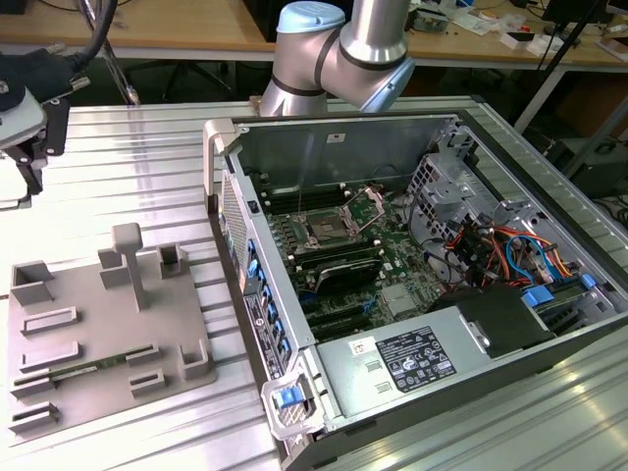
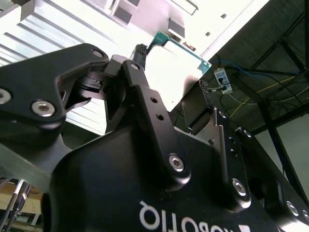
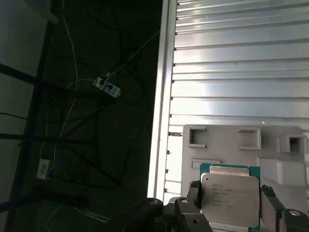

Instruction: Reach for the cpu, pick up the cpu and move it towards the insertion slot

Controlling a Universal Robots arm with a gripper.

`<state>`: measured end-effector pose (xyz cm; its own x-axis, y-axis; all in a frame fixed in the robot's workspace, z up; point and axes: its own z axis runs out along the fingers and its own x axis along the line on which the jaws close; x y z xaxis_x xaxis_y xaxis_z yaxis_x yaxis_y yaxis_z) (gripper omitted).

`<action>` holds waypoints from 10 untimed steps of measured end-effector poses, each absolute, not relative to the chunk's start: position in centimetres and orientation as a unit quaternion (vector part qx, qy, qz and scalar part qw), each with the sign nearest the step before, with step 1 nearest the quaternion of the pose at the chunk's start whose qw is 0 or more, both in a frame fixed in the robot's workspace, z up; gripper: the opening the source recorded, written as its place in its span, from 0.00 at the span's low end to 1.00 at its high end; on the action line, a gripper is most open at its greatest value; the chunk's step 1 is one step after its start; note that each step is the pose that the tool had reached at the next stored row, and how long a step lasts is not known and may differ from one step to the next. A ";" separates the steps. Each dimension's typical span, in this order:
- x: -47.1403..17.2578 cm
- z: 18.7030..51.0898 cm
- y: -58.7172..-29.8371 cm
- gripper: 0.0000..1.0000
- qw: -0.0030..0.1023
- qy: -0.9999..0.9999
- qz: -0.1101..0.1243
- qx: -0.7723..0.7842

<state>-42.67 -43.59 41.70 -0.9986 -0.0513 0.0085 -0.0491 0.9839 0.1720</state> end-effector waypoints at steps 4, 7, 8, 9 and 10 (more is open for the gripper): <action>-42.2 42.5 -43.6 0.55 0.006 -0.996 -0.086 0.025; -41.6 42.5 -43.6 0.55 0.006 -0.996 -0.085 0.025; -41.5 42.5 -43.6 0.55 0.007 -0.996 -0.085 0.025; -41.5 42.5 -43.6 0.55 0.006 -0.996 -0.084 0.025; -41.4 42.5 -43.6 0.55 0.007 -0.996 -0.084 0.025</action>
<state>-41.35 -43.58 42.52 -0.9987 -0.0510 0.0087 -0.0488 0.9846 0.1678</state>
